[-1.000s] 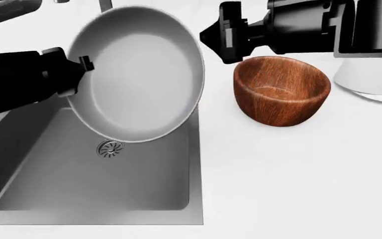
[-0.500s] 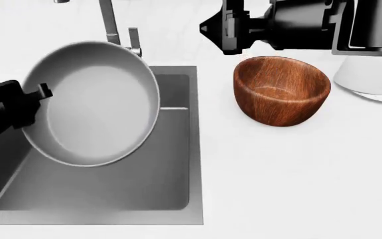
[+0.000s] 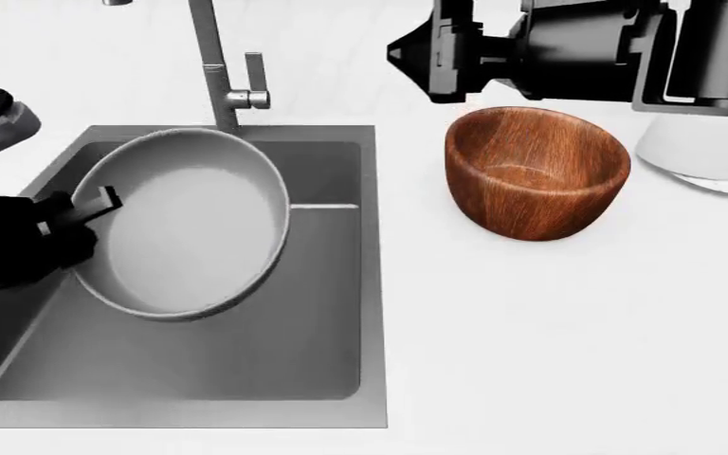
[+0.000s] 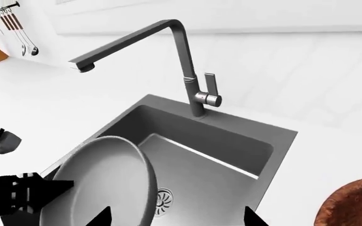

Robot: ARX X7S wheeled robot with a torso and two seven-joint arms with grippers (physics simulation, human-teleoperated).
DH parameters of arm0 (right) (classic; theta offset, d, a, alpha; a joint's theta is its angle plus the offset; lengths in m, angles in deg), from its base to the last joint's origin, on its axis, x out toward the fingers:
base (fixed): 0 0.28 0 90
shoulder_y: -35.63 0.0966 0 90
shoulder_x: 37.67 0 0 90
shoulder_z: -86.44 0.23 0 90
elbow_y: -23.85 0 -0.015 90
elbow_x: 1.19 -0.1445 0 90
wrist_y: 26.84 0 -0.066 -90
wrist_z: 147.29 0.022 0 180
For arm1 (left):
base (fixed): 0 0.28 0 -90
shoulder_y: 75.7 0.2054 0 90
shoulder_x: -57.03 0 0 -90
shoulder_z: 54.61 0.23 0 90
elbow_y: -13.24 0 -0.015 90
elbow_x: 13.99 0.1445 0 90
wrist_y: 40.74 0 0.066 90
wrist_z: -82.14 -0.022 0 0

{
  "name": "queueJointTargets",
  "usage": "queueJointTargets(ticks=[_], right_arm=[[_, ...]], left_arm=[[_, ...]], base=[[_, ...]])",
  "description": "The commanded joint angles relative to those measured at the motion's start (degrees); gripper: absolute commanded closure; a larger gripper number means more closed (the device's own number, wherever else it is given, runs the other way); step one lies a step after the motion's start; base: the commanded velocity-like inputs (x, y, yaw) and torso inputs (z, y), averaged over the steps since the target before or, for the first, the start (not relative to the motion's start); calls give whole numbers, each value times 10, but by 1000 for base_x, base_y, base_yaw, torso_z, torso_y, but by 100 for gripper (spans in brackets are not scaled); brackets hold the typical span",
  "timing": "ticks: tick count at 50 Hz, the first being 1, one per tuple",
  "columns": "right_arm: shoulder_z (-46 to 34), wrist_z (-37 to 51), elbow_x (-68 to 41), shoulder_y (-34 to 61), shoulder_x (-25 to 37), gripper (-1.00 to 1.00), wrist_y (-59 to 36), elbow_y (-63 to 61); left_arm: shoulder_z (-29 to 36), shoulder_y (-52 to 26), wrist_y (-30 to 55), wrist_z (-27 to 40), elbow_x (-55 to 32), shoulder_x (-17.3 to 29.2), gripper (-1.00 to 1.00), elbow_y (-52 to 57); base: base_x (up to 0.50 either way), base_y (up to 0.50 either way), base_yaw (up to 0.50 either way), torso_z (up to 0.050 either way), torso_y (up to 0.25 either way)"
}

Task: Stack the bowls in the sink.

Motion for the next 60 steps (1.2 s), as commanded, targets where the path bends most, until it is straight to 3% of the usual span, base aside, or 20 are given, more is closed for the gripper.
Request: queueJointTargets(ticks=[1,15,30,46,47,60], right_arm=[[3,1,-2,-5,3,-100,5,-1],[1,2,3,-10,6,-100,7,3],[1,2,5,-16,8,-100,10,0],[0,4,9,-20,11,-100,11,1],[0,4,10,-20,11,-100,12,1],[2,7,7,-15,8,-100,11,2]], left_arm=[[37,-22,23,-64,70,-40,100,-78],[73,-25,28,-154,162,-71,100,-140],[83,32,22,-163,166,-68,100,-131],[109,29,24,-211,211,-84,100,-170],[109,29,24,-211,210,-83,-100,-169],[104,28,25,-198,200,-70,-100,-158]], base=[[0,0,0,0,0],[0,0,0,0,1],[0,0,0,0,0],[0,0,0,0,1],[0,0,0,0,0],[0,0,0,0,0]])
